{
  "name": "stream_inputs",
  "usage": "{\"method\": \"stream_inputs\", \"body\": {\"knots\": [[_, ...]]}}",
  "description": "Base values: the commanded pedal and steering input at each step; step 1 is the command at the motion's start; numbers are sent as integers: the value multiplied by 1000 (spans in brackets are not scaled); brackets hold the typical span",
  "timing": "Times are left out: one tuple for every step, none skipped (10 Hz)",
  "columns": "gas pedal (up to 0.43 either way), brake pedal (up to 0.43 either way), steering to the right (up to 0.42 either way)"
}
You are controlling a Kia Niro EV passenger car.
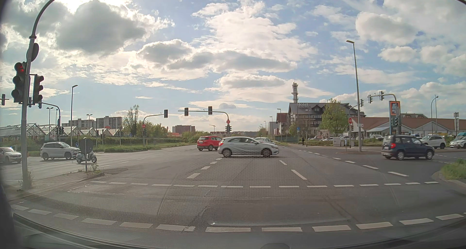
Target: Follow the waypoints while adhering to traffic rules and regulations
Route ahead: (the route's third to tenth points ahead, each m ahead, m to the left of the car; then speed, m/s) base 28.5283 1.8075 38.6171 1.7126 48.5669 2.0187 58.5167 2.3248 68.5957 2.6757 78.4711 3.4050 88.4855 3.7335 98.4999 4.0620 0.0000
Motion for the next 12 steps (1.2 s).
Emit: {"method": "stream_inputs", "body": {"knots": [[0, 274, 1], [0, 274, 1], [0, 268, 1], [0, 274, 1], [0, 274, 0], [0, 274, 0], [0, 268, 1], [0, 262, 0], [0, 262, 0], [0, 262, 0], [0, 268, 0], [0, 274, 0]]}}
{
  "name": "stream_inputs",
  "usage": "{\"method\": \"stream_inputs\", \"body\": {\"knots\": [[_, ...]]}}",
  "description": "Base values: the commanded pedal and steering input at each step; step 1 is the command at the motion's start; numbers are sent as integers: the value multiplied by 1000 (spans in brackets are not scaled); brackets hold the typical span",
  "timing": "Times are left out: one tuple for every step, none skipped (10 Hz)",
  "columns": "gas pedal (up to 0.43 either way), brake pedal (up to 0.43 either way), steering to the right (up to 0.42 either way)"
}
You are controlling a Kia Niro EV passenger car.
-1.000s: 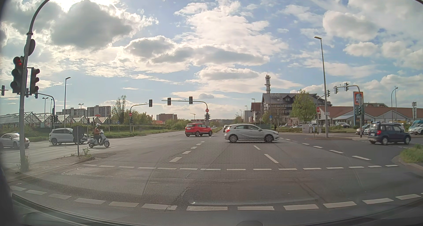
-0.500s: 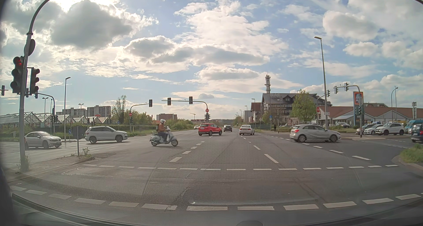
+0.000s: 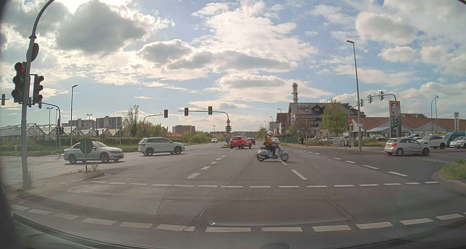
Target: Follow the waypoints while adhering to traffic rules and regulations
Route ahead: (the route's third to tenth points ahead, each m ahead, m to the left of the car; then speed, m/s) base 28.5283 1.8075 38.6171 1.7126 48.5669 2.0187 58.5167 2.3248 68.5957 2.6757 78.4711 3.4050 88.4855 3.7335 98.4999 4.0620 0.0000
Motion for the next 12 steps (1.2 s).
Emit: {"method": "stream_inputs", "body": {"knots": [[0, 274, 0], [0, 274, 0], [0, 274, -1], [0, 274, -2], [0, 274, -2], [0, 274, -2], [0, 274, -2], [0, 274, -1], [0, 274, -2], [0, 274, -2], [0, 280, -2], [0, 274, -1]]}}
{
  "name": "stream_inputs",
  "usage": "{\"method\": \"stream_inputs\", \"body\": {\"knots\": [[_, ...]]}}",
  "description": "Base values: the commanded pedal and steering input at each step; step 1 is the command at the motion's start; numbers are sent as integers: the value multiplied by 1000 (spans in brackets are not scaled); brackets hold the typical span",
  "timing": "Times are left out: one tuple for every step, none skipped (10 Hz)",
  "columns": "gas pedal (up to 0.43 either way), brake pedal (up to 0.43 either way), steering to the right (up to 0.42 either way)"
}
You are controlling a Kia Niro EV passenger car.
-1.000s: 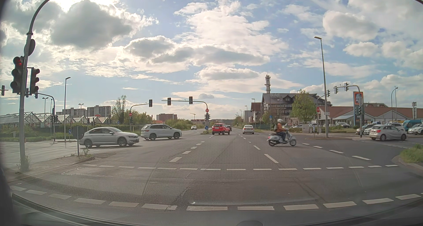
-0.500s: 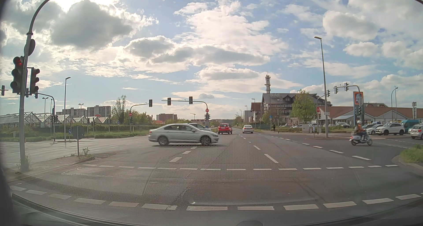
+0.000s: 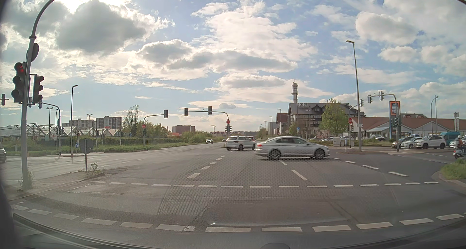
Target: Follow the waypoints while adhering to traffic rules and regulations
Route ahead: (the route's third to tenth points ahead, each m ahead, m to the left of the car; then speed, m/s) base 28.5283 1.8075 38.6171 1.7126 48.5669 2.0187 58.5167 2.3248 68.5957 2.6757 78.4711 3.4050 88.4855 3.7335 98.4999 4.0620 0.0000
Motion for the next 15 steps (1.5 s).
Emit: {"method": "stream_inputs", "body": {"knots": [[0, 274, -2], [0, 274, -2], [0, 274, -2], [0, 280, -2], [0, 274, -2], [0, 274, -2], [0, 274, -2], [0, 274, -1], [0, 274, -2], [0, 274, -1], [0, 274, -2], [0, 274, -1], [0, 280, -2], [0, 274, -2], [0, 274, -1]]}}
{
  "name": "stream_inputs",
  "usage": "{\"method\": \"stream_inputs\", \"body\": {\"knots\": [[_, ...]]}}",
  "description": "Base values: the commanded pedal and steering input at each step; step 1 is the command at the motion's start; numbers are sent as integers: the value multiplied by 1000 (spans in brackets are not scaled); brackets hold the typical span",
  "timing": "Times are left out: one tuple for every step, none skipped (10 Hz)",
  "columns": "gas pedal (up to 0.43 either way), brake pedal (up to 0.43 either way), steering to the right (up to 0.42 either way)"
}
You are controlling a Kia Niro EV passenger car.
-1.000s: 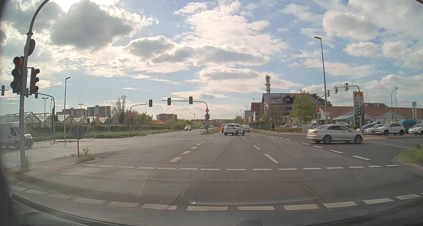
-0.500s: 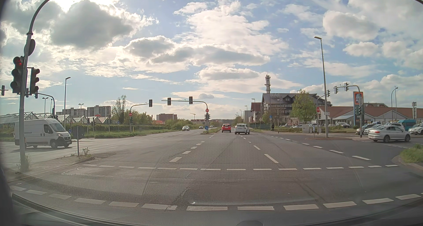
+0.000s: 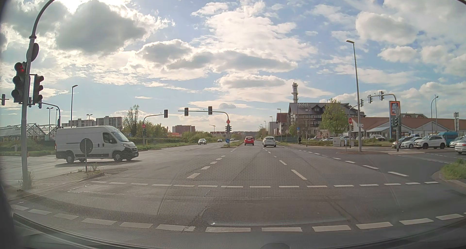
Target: Follow the waypoints while adhering to traffic rules and regulations
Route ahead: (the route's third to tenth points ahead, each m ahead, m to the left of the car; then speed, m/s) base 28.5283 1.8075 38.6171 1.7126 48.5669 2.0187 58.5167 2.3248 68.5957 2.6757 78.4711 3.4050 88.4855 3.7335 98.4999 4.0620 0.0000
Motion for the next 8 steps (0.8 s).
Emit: {"method": "stream_inputs", "body": {"knots": [[0, 274, -2], [0, 274, -2], [0, 274, -1], [0, 274, -2], [0, 274, -2], [0, 274, -2], [0, 274, -2], [0, 274, -2]]}}
